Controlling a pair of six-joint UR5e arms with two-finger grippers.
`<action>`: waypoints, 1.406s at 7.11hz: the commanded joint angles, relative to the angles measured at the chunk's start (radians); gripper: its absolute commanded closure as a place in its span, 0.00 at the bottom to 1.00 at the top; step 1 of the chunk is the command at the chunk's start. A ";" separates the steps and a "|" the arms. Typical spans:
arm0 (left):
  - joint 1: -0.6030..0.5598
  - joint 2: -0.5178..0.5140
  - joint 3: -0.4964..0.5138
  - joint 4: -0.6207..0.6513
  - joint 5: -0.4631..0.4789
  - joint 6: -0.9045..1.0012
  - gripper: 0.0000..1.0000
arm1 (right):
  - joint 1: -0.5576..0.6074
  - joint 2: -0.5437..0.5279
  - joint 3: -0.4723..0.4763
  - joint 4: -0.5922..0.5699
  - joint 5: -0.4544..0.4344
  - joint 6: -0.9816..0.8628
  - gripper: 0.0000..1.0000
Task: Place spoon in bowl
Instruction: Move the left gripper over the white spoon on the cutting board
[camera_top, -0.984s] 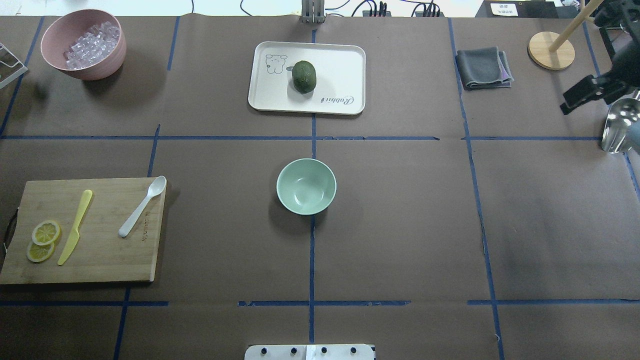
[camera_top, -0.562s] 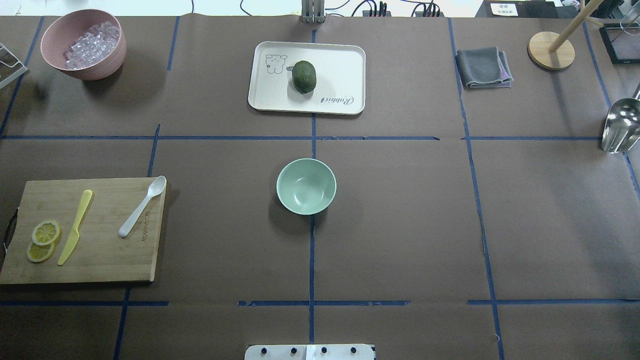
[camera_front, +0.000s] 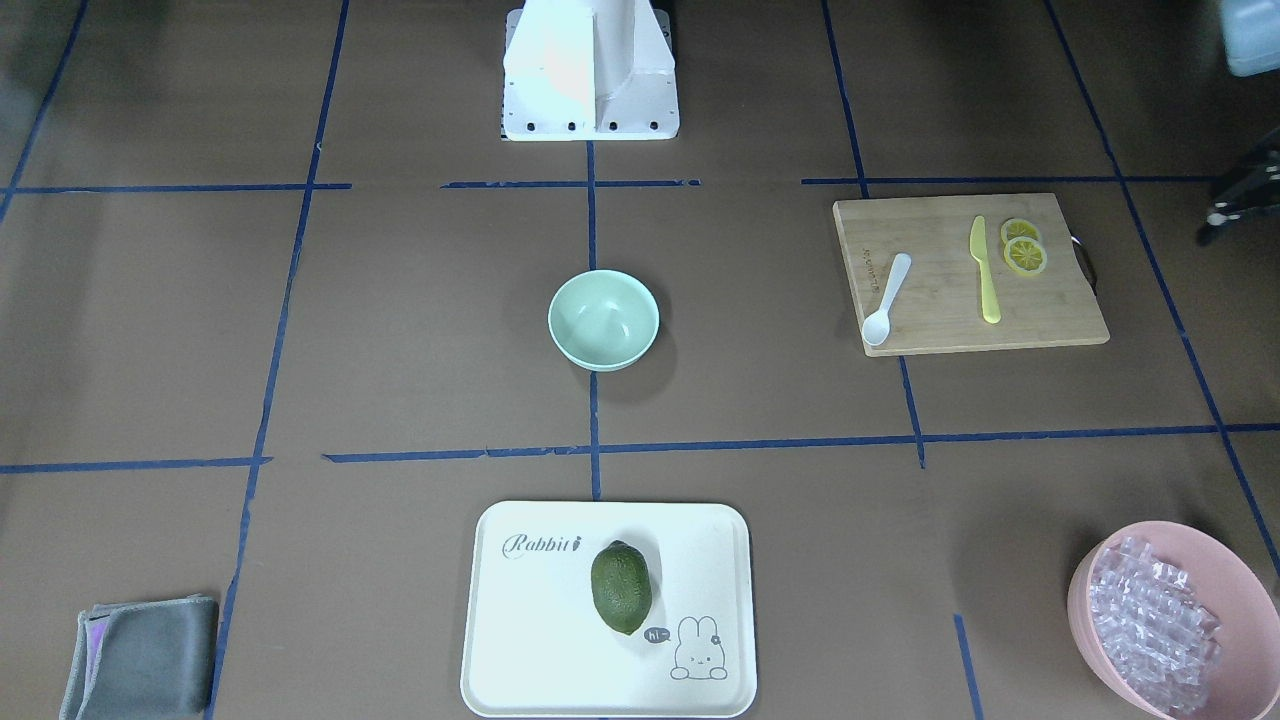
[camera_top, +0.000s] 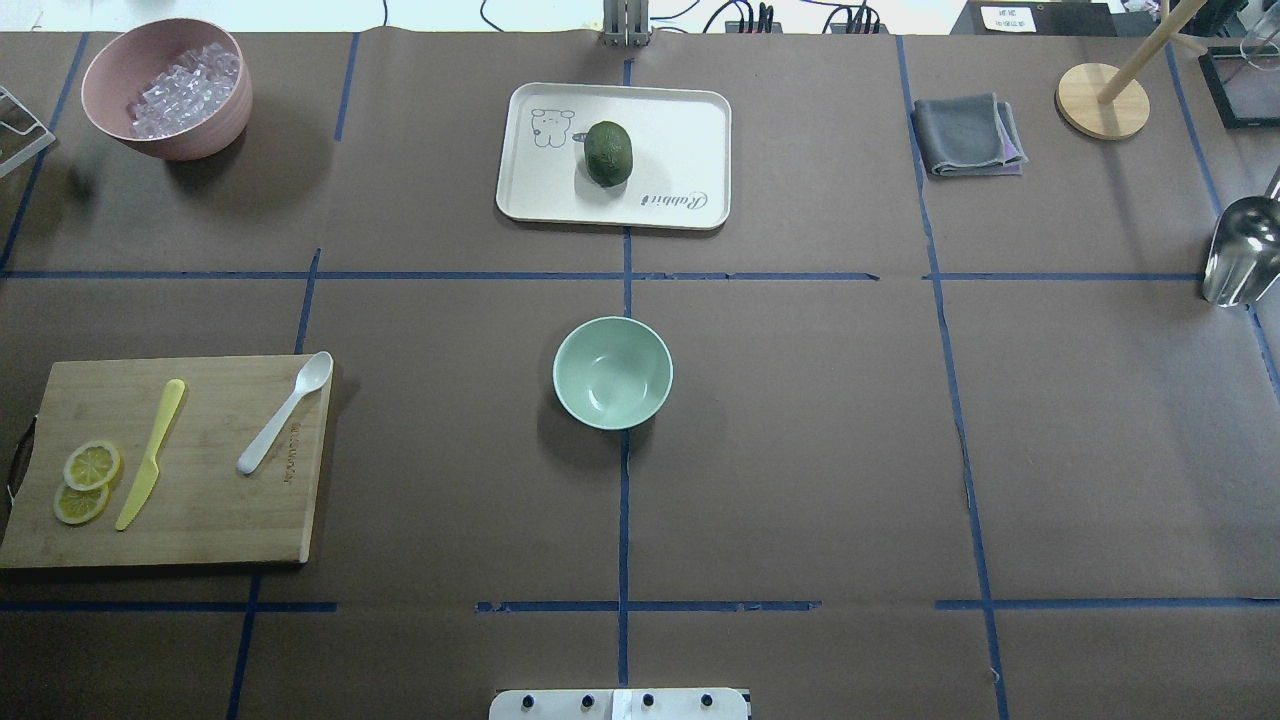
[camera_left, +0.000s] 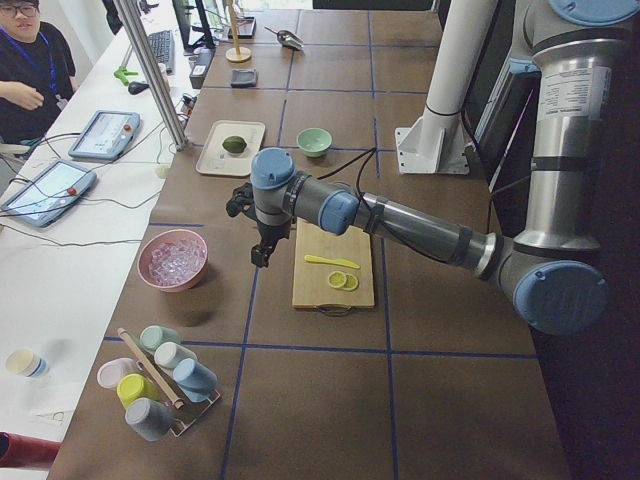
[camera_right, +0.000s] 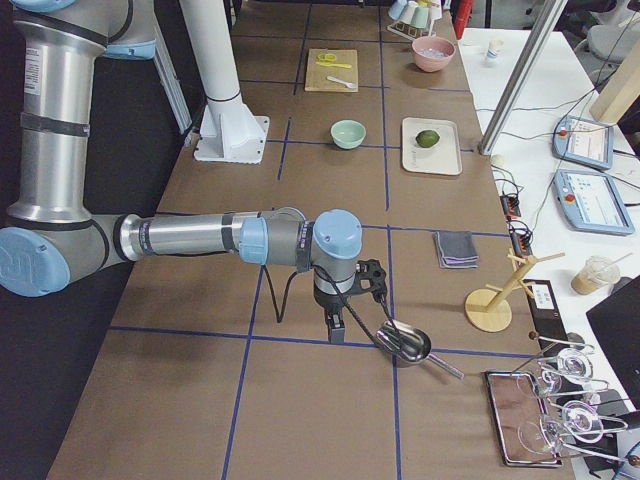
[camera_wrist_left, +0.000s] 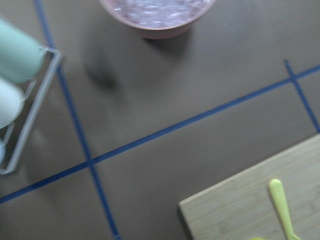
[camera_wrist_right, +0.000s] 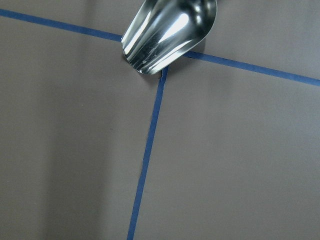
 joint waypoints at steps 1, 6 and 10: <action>0.264 -0.040 -0.027 -0.110 0.109 -0.270 0.00 | 0.004 0.000 0.006 0.001 0.046 0.016 0.00; 0.520 -0.112 0.077 -0.169 0.294 -0.485 0.00 | 0.004 -0.001 0.001 0.001 0.051 0.014 0.00; 0.577 -0.131 0.098 -0.169 0.297 -0.494 0.00 | 0.004 -0.006 0.000 0.001 0.049 0.013 0.00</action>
